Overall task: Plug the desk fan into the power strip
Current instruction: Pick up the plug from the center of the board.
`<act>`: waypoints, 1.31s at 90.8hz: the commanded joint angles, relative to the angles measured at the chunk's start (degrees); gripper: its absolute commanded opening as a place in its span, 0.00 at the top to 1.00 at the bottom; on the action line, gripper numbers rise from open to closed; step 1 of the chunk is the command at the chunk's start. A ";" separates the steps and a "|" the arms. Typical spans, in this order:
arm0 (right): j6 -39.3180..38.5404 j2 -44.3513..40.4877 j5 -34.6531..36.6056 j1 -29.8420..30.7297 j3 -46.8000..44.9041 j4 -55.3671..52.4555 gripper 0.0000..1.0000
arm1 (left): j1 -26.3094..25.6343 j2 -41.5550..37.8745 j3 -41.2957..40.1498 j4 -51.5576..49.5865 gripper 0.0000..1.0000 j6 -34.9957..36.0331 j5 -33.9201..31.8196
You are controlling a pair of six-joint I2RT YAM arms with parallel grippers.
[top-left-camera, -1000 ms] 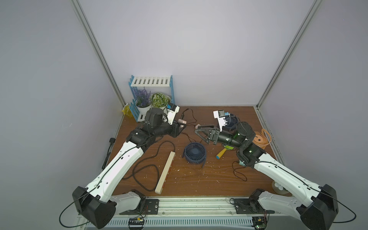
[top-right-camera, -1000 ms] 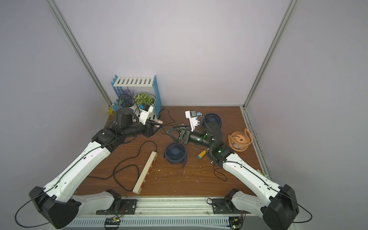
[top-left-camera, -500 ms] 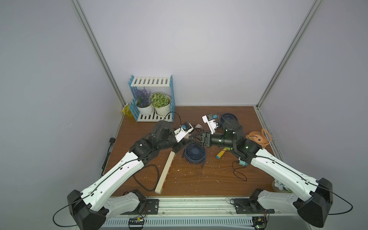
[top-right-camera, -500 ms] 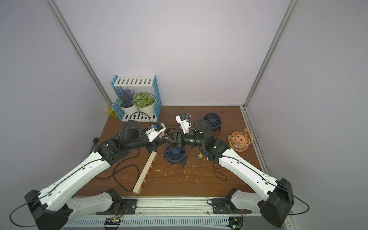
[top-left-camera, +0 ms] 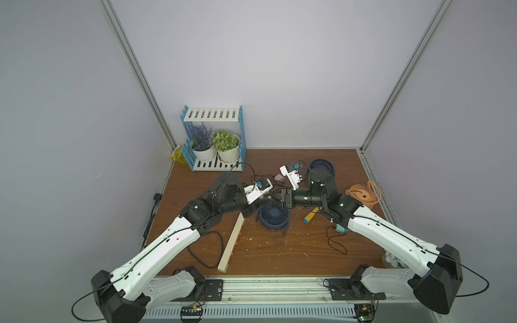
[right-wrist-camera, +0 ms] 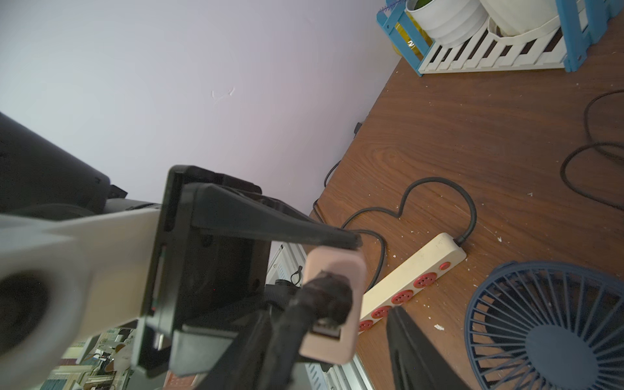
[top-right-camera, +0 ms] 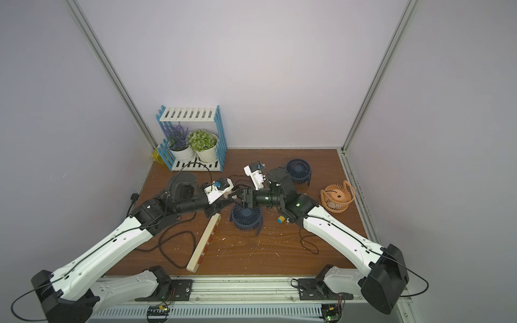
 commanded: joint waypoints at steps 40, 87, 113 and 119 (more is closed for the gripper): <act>1.52 4.02 -4.92 0.13 0.97 1.64 0.60 | -6.46 -0.35 -0.44 -2.98 0.74 9.79 -5.40; 1.61 4.97 -4.86 1.38 -1.53 2.38 0.60 | -6.92 0.09 -0.93 0.79 0.74 8.74 -8.69; 0.72 4.11 -4.71 1.26 -0.48 1.17 0.58 | -6.91 0.25 -2.26 0.36 0.74 11.71 -11.46; 0.11 3.79 -4.33 1.24 0.05 0.27 0.57 | -6.87 0.07 -2.70 0.36 0.74 12.47 -12.48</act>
